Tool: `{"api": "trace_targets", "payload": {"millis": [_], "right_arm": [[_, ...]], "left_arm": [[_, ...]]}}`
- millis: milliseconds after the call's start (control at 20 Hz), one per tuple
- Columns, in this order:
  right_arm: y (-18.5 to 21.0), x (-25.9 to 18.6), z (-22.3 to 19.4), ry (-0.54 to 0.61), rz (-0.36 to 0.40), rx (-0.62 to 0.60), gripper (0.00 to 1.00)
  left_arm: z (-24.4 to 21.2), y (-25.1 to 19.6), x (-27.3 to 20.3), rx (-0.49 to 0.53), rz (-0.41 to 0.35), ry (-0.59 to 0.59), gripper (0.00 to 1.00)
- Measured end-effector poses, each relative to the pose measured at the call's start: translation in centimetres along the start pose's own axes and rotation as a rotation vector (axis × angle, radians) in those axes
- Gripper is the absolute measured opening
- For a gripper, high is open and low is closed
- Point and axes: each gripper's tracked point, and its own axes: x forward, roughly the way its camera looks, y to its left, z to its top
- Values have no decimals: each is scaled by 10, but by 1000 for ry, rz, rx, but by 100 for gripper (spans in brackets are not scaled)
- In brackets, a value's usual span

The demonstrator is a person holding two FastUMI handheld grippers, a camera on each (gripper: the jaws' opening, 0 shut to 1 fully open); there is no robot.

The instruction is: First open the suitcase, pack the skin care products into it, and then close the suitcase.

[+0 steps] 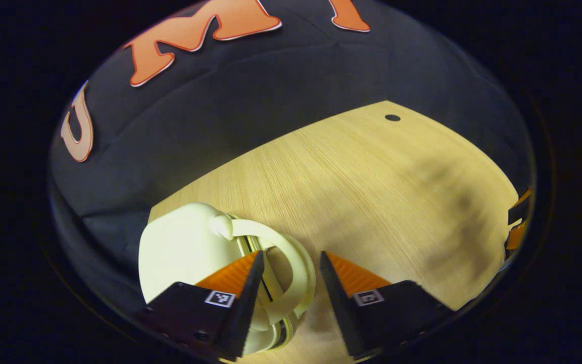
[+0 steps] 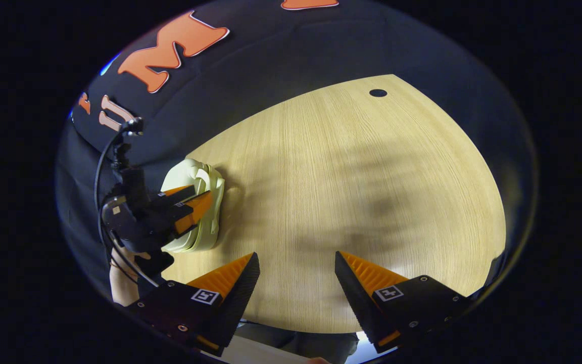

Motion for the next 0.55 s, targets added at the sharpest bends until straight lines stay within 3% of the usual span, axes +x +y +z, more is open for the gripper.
{"api": "trace_targets", "payload": {"millis": [100, 400, 550], "right_arm": [[4, -1, 12, -36, -9, -25, 96], [25, -35, 86, -317, -64, -159, 95], [44, -64, 117, -480, -76, -221, 96]], "left_arm": [[21, 8, -19, -78, 2, -75, 98], [95, 69, -124, -334, 73, -383, 99], [123, 85, -176, -408, 107, -512, 99]]}}
